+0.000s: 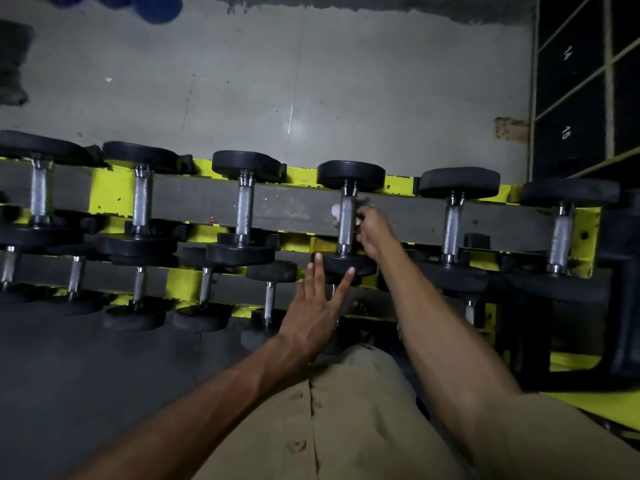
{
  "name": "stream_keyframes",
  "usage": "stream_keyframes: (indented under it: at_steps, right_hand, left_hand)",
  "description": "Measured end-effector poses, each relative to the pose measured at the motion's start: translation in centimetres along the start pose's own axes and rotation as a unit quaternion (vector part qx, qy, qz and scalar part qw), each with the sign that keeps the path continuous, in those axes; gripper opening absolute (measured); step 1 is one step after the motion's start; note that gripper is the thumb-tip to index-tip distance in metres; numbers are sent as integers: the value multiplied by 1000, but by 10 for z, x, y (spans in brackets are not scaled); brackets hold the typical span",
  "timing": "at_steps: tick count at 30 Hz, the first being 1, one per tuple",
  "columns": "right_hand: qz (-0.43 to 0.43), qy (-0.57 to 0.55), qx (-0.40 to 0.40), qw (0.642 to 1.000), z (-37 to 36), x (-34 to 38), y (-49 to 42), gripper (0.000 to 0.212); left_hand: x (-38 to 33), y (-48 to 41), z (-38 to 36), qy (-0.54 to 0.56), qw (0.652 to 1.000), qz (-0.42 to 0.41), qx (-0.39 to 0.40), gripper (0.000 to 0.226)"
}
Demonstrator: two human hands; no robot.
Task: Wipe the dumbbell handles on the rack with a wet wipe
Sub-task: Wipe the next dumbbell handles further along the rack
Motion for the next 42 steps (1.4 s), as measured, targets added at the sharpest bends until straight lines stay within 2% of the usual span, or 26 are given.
stream_keyframes:
  at_steps: [2,5,7,10,11,12,13,16,17,20,22,23,24,25,27,29,32,34,36,37,39,42]
  right_hand:
    - [42,144,-12,989,10,-11,9,23]
    - [103,359,17,927,35,-20,19,19]
    - [153,403,11,902,42,-20,34,12]
    - [241,410,-34,879,26,-8,49,19]
    - [275,426,-36,861,17,-2,49,17]
    - [314,452,-36,834,8,4,46,15]
    - [358,493,-35,792,1,9,42,14]
    - [436,638,-26,634,-1,23,28,23]
    - [449,668,-6,593,2,26,27,29]
    - [463,712,107,517,9,28,32,35]
    - [442,755,191,445,13,27,32,42]
    - [431,773,217,411,13,31,32,46]
    - [425,785,223,391,12,38,30,48]
    - [421,794,210,385,9,48,27,48]
    - [409,807,156,397,-1,66,24,43]
    - [374,825,171,388,-17,68,28,32]
    - [253,863,294,324,-47,56,42,19]
    - [220,891,282,279,-62,67,41,20]
    - [234,913,221,251,-72,84,36,20]
    - [234,918,198,252,-74,86,35,22]
    - [214,920,200,259,-76,77,39,25]
    - [120,903,285,299,-81,45,44,25]
  left_hand:
    - [2,-1,-2,18,1000,-4,-11,109]
    - [6,-3,-6,18,998,-31,-46,111]
    - [8,-5,-8,17,997,-47,-59,110]
    - [10,-6,-8,10,997,-56,-60,110]
    - [11,-7,-8,9,997,-59,-58,109]
    - [12,-7,-8,7,996,-61,-59,108]
    - [13,-7,-7,5,996,-65,-61,107]
    - [17,-8,-4,2,995,-74,-67,105]
    - [18,-9,-4,3,995,-75,-69,106]
    - [19,-10,-6,12,994,-77,-76,108]
    - [18,-10,-7,18,995,-77,-68,108]
    - [18,-10,-7,19,995,-76,-67,109]
    - [18,-10,-8,20,994,-76,-69,110]
    - [18,-10,-8,20,994,-76,-70,110]
    - [18,-11,-9,21,995,-77,-64,109]
    - [18,-11,-9,20,995,-76,-61,110]
    - [17,-12,-10,28,995,-75,-63,111]
    - [16,-11,-12,39,995,-71,-64,111]
    - [16,-9,-16,53,994,-68,-66,112]
    - [15,-8,-18,59,994,-67,-69,112]
    - [15,-8,-20,66,993,-66,-74,109]
    - [15,-8,-19,69,993,-63,-74,105]
Point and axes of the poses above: each hand's wrist, its own y-axis away from the middle knuckle, its own z-axis out of the back of the hand, x = y × z, the point moved 1 cm from there along -y, towards the middle knuckle, and after that the axes turned 10 degrees about z, right-handed, at the moved point
